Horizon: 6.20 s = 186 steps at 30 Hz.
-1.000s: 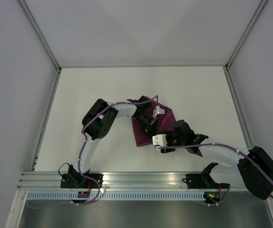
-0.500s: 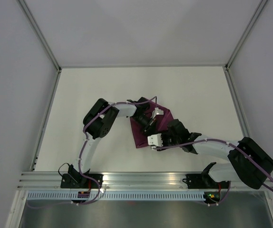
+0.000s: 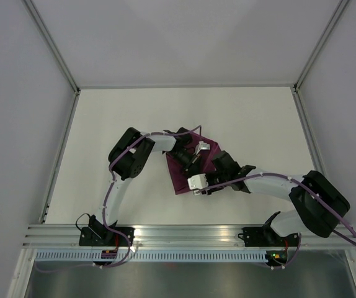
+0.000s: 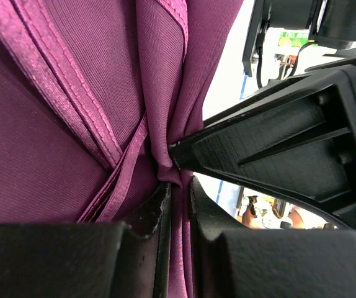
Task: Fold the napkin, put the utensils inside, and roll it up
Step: Roll the napkin with the utensil
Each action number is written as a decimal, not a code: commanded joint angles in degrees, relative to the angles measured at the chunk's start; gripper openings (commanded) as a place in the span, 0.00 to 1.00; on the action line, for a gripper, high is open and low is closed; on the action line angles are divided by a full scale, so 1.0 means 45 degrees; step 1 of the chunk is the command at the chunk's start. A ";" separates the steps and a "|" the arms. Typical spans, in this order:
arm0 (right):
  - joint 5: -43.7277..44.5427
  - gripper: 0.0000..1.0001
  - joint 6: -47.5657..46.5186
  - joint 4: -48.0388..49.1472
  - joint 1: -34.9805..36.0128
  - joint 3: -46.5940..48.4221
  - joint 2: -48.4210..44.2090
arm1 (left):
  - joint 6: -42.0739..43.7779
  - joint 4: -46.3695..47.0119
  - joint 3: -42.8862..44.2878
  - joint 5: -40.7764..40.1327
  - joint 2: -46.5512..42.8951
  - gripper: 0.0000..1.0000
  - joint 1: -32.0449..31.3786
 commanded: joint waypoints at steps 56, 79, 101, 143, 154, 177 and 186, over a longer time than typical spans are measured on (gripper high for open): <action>-0.5263 0.02 -0.2560 -1.3944 -0.3728 0.9386 0.9472 | -0.0602 1.5164 -1.1255 -1.6029 -1.1111 0.41 -0.4265; -0.5263 0.02 -0.1857 -1.3632 -0.4118 0.9503 0.9824 | 0.3288 1.3386 -0.8696 -1.6402 -0.7108 0.46 -0.7356; -0.5379 0.39 0.0387 -1.0919 -0.4450 0.8332 0.7873 | 0.2158 1.0847 -0.7798 -1.3204 -0.5895 0.02 -0.6888; -0.2216 0.62 0.2948 -0.2050 -0.2304 -0.0380 -0.2658 | -0.2414 0.5320 -0.4556 -0.3785 -0.2106 0.02 -0.1614; -0.1631 0.60 0.2869 -0.2148 -0.0760 -0.0184 -0.1584 | -0.2453 0.5398 -0.4399 -0.3922 -0.2067 0.02 -0.1594; -0.3035 0.04 0.2284 -0.4431 -0.1656 0.1182 0.0897 | -0.4737 0.9770 -0.6371 -0.6284 -0.5113 0.34 -0.1204; -0.4266 0.02 0.0996 -0.6676 -0.2770 0.2725 0.2693 | -0.5168 1.1646 -0.7737 -0.8626 -0.7240 0.35 -0.1067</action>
